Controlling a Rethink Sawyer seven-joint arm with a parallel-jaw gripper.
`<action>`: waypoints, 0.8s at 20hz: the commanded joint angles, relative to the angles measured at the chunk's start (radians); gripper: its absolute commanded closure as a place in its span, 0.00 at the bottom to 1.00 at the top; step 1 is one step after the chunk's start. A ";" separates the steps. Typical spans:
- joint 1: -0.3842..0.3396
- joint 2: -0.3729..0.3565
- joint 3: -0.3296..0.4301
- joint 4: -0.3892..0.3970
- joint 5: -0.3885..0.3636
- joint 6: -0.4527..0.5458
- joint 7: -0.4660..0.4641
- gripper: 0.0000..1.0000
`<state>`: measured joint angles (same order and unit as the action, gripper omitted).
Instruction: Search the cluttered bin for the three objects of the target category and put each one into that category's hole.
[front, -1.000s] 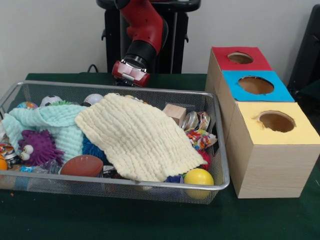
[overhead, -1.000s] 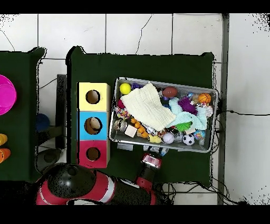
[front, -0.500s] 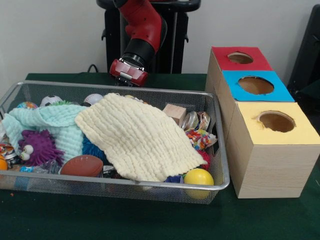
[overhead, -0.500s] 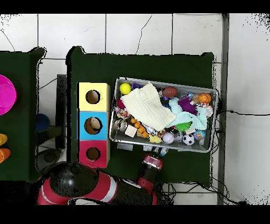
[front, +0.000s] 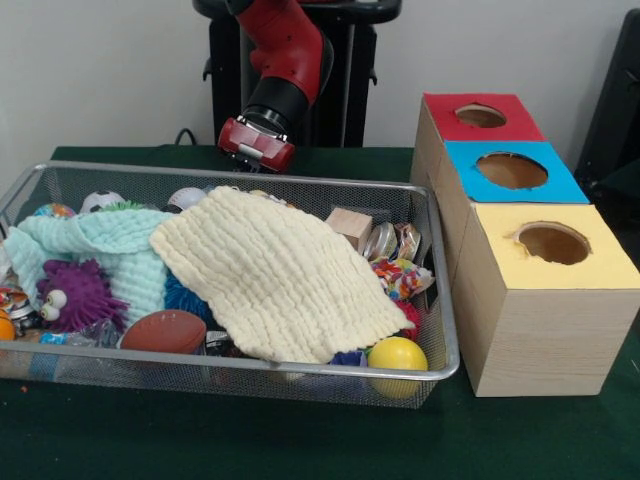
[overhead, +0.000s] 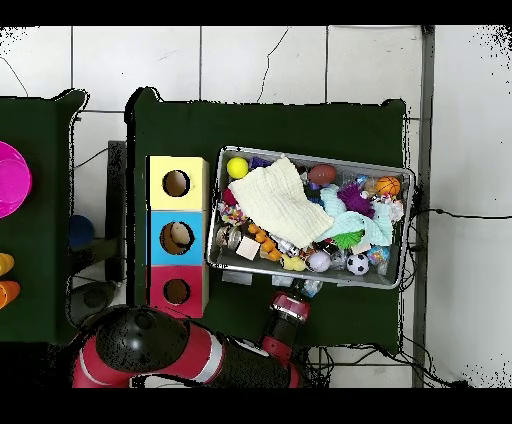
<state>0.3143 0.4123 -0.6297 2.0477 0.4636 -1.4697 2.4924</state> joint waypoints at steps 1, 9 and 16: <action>-0.010 0.046 0.183 -0.020 -0.064 0.142 0.108 1.00; -0.007 -0.037 0.160 0.057 -0.145 0.191 0.112 1.00; -0.034 -0.231 0.098 0.186 -0.367 0.355 0.092 1.00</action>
<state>0.3090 0.2815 -0.6294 2.1114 0.2638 -1.2980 2.4924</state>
